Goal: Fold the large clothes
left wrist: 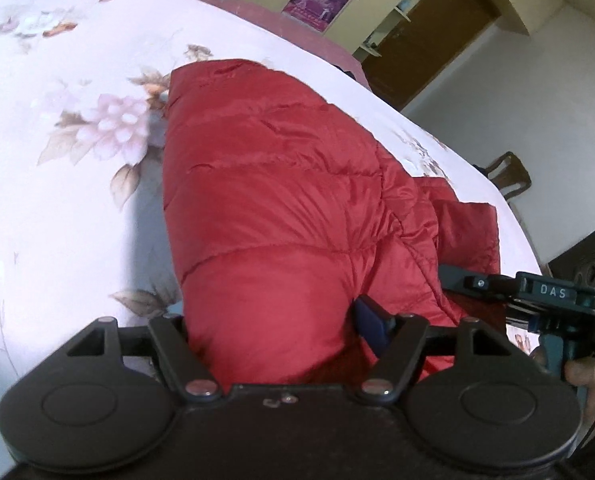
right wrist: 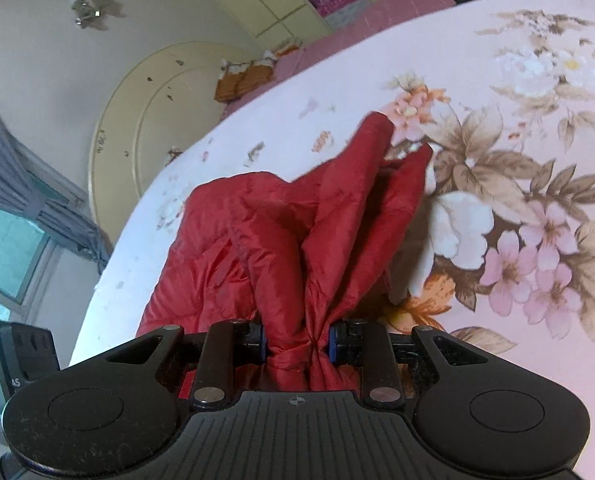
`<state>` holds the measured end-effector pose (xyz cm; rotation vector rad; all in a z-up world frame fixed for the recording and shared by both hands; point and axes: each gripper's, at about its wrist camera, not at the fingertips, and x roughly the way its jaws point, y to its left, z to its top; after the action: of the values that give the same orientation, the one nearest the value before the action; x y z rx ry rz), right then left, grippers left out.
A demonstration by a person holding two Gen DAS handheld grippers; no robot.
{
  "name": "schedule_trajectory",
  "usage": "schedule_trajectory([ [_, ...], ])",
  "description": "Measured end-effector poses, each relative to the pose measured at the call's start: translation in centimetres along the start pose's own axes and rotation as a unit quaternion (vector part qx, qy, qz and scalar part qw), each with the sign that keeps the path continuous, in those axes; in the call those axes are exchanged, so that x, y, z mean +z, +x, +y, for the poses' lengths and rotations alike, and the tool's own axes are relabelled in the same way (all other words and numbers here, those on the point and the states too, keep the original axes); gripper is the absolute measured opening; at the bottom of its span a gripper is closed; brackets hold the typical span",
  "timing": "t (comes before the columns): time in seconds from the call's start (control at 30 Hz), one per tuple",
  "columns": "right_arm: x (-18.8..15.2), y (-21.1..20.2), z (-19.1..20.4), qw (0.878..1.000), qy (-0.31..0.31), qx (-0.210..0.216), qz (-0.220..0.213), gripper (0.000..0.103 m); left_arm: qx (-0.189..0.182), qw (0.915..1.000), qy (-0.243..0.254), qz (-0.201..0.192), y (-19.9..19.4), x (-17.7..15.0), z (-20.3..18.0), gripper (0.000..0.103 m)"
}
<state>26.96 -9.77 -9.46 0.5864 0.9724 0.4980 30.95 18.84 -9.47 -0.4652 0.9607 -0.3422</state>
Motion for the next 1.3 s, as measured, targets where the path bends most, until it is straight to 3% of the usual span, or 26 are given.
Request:
schedule_trajectory([
  [0.23, -0.4, -0.1, -0.3, 1.0, 0.008, -0.019, -0.003, 0.026, 0.005, 1.0, 0.0, 0.0, 0.6, 0.1, 0.6, 0.085],
  [0.33, -0.7, -0.8, -0.4, 0.999, 0.008, -0.041, -0.012, 0.043, 0.007, 1.0, -0.003, -0.004, 0.2, 0.0, 0.7, 0.091],
  [0.53, -0.3, -5.6, 0.0, 0.995, -0.022, -0.058, -0.08, 0.044, 0.029, 0.9985, -0.017, -0.044, -3.9, -0.3, 2.5, 0.089],
  [0.63, 0.4, -6.5, 1.9, 0.99, -0.078, -0.058, -0.102, 0.043, 0.043, 0.9952, 0.02, -0.086, -5.5, 0.5, 1.7, 0.075],
  [0.7, 0.9, -5.7, 3.4, 0.988, -0.117, -0.049, -0.093, 0.03, 0.032, 0.9942, 0.046, -0.092, -5.3, 1.4, 0.4, 0.073],
  [0.8, 1.0, -3.2, 5.2, 0.98, -0.18, -0.066, -0.062, 0.02, 0.035, 0.9898, 0.112, -0.081, -3.5, 2.2, -2.7, 0.067],
  [0.93, 0.2, 0.1, 4.2, 0.964, -0.205, -0.168, -0.033, 0.018, 0.063, 0.9779, 0.191, -0.058, -0.4, 1.3, -5.5, 0.067],
  [1.07, -1.0, 1.1, 0.9, 0.973, -0.165, -0.159, -0.016, 0.017, 0.067, 0.9778, 0.191, -0.056, 1.0, 0.0, -5.0, 0.068],
  [1.3, -0.7, 0.7, 0.6, 0.974, -0.151, -0.166, -0.02, 0.018, 0.077, 0.9752, 0.202, -0.047, 0.8, 0.5, -5.6, 0.066],
])
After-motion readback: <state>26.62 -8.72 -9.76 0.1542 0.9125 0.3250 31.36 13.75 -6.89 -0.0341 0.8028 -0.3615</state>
